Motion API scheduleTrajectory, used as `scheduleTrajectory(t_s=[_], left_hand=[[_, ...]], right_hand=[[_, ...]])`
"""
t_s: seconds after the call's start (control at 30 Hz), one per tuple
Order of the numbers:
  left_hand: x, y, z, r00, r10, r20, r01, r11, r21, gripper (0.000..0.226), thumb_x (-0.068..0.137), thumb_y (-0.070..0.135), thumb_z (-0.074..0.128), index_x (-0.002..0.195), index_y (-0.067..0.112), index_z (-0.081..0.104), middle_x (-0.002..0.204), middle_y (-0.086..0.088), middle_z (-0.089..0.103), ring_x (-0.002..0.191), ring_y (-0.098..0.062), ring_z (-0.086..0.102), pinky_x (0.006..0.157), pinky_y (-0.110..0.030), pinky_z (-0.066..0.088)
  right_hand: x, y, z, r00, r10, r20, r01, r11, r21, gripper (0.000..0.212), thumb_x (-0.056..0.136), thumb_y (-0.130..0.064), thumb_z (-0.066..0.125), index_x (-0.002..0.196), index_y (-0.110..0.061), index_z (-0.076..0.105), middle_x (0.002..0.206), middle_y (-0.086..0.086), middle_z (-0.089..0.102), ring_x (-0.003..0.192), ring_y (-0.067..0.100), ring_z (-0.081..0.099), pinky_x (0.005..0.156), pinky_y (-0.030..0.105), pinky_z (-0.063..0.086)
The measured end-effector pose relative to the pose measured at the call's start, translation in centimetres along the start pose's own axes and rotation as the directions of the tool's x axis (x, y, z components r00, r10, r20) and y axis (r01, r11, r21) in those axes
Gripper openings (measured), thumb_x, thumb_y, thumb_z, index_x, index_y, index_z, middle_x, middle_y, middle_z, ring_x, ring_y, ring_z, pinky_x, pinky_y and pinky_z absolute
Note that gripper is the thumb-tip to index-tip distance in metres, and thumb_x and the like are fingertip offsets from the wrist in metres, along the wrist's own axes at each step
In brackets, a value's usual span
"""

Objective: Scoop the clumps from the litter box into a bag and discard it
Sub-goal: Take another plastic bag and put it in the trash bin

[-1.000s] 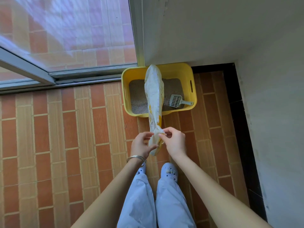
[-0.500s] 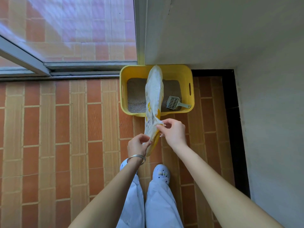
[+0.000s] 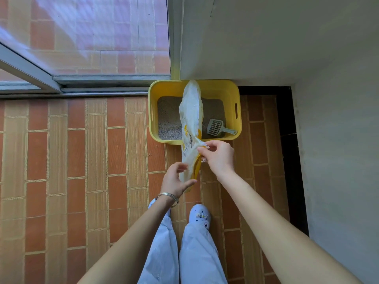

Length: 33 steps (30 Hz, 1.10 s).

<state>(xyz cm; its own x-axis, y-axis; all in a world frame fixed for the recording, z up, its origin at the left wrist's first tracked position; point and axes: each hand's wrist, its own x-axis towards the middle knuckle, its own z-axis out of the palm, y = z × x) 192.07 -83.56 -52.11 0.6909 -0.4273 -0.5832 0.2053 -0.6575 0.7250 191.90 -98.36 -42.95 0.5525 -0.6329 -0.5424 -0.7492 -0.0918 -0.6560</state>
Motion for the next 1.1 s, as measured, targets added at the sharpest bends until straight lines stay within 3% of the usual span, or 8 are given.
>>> scheduleTrajectory(t_s=[0.1,0.23,0.4,0.6,0.83,0.97,1.1], left_hand=[[0.2,0.1,-0.3,0.994,-0.023,-0.105,0.024,1.0,0.012,0.055,0.062,0.027,0.085,0.108,0.012,0.059,0.104,0.004,0.058,0.094,-0.01,0.054,0.083,-0.025,0.045],[0.8,1.1,-0.6,0.994,-0.024,-0.102,0.026,0.999,0.023,0.035,0.067,0.016,0.081,0.098,0.014,0.065,0.095,0.004,0.064,0.089,-0.012,0.06,0.081,-0.031,0.05],[1.3,2.5,-0.3,0.992,-0.032,-0.122,0.036,0.999,0.031,0.023,0.071,0.011,0.077,0.091,0.016,0.069,0.09,0.003,0.067,0.082,-0.01,0.061,0.071,-0.018,0.042],[1.2,3.1,0.1,0.991,-0.004,-0.134,0.008,1.0,0.028,0.021,0.07,0.011,0.077,0.09,0.016,0.071,0.089,0.002,0.068,0.079,-0.008,0.059,0.072,-0.016,0.043],[0.9,2.8,0.5,0.997,-0.01,-0.081,0.016,0.997,0.074,0.024,0.068,0.014,0.079,0.089,0.02,0.069,0.089,0.002,0.068,0.083,-0.011,0.061,0.077,-0.028,0.05],[0.6,2.8,0.6,0.998,-0.006,-0.069,0.011,0.997,0.074,0.024,0.068,0.013,0.078,0.089,0.021,0.069,0.089,0.003,0.067,0.082,-0.009,0.06,0.075,-0.026,0.05],[0.8,2.6,0.2,0.996,-0.069,0.063,0.068,0.998,0.01,0.031,0.066,0.004,0.078,0.093,0.017,0.069,0.093,0.0,0.069,0.086,-0.011,0.063,0.082,-0.026,0.05]], right_hand=[[-0.1,-0.6,0.2,1.0,0.0,0.029,-0.001,1.0,0.031,0.02,0.079,-0.016,0.072,0.095,-0.004,0.07,0.078,0.008,0.07,0.064,0.022,0.068,0.068,0.039,0.058],[-0.1,-0.7,0.3,1.0,0.006,0.009,-0.006,1.0,0.026,0.018,0.079,-0.016,0.071,0.092,-0.004,0.071,0.075,0.008,0.07,0.063,0.022,0.067,0.07,0.041,0.057],[0.1,-0.2,-0.6,0.998,0.033,-0.057,-0.03,0.998,0.058,0.014,0.078,-0.018,0.073,0.088,-0.009,0.071,0.076,0.005,0.07,0.064,0.019,0.068,0.071,0.044,0.057],[0.0,-0.6,-1.4,0.998,0.009,-0.062,-0.006,0.999,0.039,0.014,0.079,-0.019,0.072,0.089,-0.01,0.07,0.073,0.003,0.069,0.063,0.02,0.067,0.072,0.044,0.057],[-0.5,0.1,-1.5,0.998,0.011,-0.064,-0.01,1.0,0.007,0.021,0.078,-0.022,0.073,0.094,-0.008,0.071,0.077,0.004,0.07,0.061,0.018,0.067,0.07,0.041,0.057],[-1.0,0.7,-1.8,0.996,0.015,-0.084,-0.013,1.0,0.025,0.019,0.078,-0.023,0.073,0.092,-0.009,0.072,0.077,0.002,0.07,0.061,0.017,0.067,0.067,0.038,0.058],[-1.6,1.7,-2.0,0.995,0.047,-0.085,-0.044,0.998,0.039,0.017,0.079,-0.021,0.073,0.091,-0.011,0.072,0.08,0.003,0.07,0.064,0.017,0.067,0.065,0.031,0.057]])
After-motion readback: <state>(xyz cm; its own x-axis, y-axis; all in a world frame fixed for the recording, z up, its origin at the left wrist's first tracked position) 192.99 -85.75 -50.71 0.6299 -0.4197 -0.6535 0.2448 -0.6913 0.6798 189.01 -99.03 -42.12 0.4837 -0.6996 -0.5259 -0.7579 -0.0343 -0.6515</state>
